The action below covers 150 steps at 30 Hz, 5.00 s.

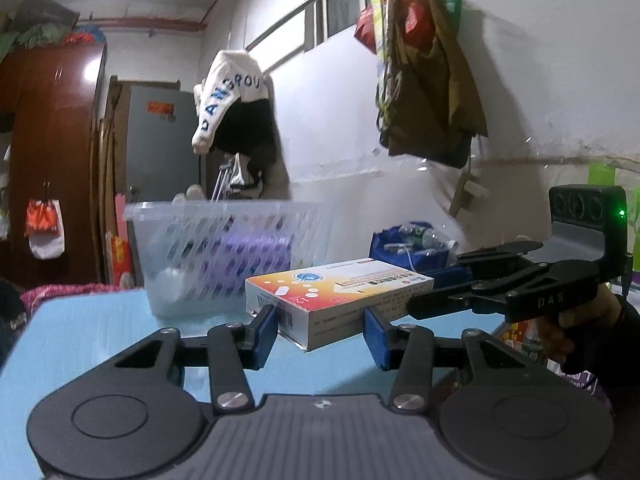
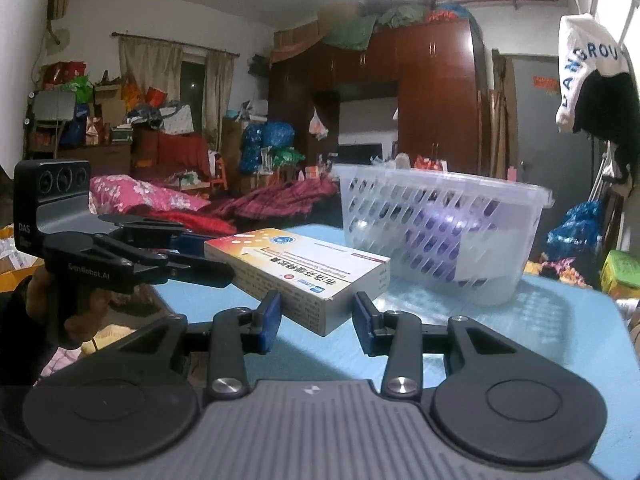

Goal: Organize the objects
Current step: 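Lift the medicine box with the left gripper and drop it into the basket, then grasp the clear plastic bag with the left gripper while the right grasps it too, then carry the plastic bag with both grippers over the basket and release it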

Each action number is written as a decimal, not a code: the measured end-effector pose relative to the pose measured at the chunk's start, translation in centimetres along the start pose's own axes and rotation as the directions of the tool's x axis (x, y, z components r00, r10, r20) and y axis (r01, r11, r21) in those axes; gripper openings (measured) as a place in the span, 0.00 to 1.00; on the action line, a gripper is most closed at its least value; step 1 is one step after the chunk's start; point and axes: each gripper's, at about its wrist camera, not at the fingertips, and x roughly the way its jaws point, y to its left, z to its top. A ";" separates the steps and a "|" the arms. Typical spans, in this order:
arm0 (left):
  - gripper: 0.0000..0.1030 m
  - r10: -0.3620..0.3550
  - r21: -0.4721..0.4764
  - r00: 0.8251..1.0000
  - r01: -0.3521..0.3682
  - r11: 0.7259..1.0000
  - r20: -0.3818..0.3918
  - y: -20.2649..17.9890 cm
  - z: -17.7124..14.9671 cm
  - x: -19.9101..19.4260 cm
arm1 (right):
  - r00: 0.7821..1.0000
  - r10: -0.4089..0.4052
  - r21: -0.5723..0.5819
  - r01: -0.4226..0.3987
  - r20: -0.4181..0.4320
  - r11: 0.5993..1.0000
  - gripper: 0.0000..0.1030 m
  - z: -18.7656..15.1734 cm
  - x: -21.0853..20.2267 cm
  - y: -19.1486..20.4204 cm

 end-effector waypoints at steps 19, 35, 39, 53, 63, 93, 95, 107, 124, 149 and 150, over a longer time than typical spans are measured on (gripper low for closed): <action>0.49 0.040 0.091 0.998 -0.045 0.995 0.054 4.2 14.4 9.5 | 0.991 -0.112 -0.045 0.115 0.075 0.992 0.40 13.0 4.2 -8.2; 0.49 0.142 0.027 0.986 -0.140 0.990 -0.092 9.4 15.0 17.1 | 0.984 -0.171 0.035 0.173 -0.051 0.984 0.39 13.2 11.1 -11.9; 0.50 0.160 0.015 0.982 -0.159 0.987 -0.105 9.7 14.5 18.1 | 0.980 -0.185 0.052 0.188 -0.067 0.981 0.39 12.4 11.4 -12.2; 0.84 0.345 0.180 0.923 -0.315 0.932 -0.171 6.6 13.9 9.7 | 0.965 -0.254 0.174 0.261 -0.063 0.949 1.00 10.6 3.6 -11.0; 0.86 0.253 -0.078 0.888 -0.304 0.949 -0.385 8.3 5.9 5.9 | 0.947 -0.232 0.317 0.294 -0.220 0.902 1.00 4.4 2.2 -10.6; 0.24 0.224 -0.001 0.926 -0.236 0.972 -0.304 3.9 -0.2 6.6 | 0.947 -0.187 0.103 0.220 -0.261 0.970 0.19 0.6 4.7 -5.0; 0.24 0.227 0.006 0.937 -0.234 0.972 -0.266 3.6 -0.3 5.9 | 0.955 -0.184 0.094 0.210 -0.232 0.973 0.18 0.7 4.2 -4.6; 0.24 0.237 0.069 0.971 -0.235 0.970 -0.023 0.7 2.1 0.6 | 0.981 -0.195 0.013 0.195 -0.025 0.981 0.17 3.3 0.6 -2.5; 0.24 0.262 0.093 0.955 -0.276 0.957 0.140 0.2 7.3 -0.9 | 0.979 -0.174 -0.069 0.182 0.104 0.981 0.17 9.2 0.3 -2.6; 0.24 0.323 0.024 0.942 -0.322 0.946 -0.090 9.7 12.3 15.4 | 0.958 -0.272 0.064 0.278 -0.088 0.958 0.16 10.6 9.7 -10.7; 0.24 0.325 0.019 0.941 -0.324 0.946 -0.096 9.8 12.2 15.7 | 0.956 -0.277 0.063 0.283 -0.099 0.957 0.16 10.2 9.9 -10.7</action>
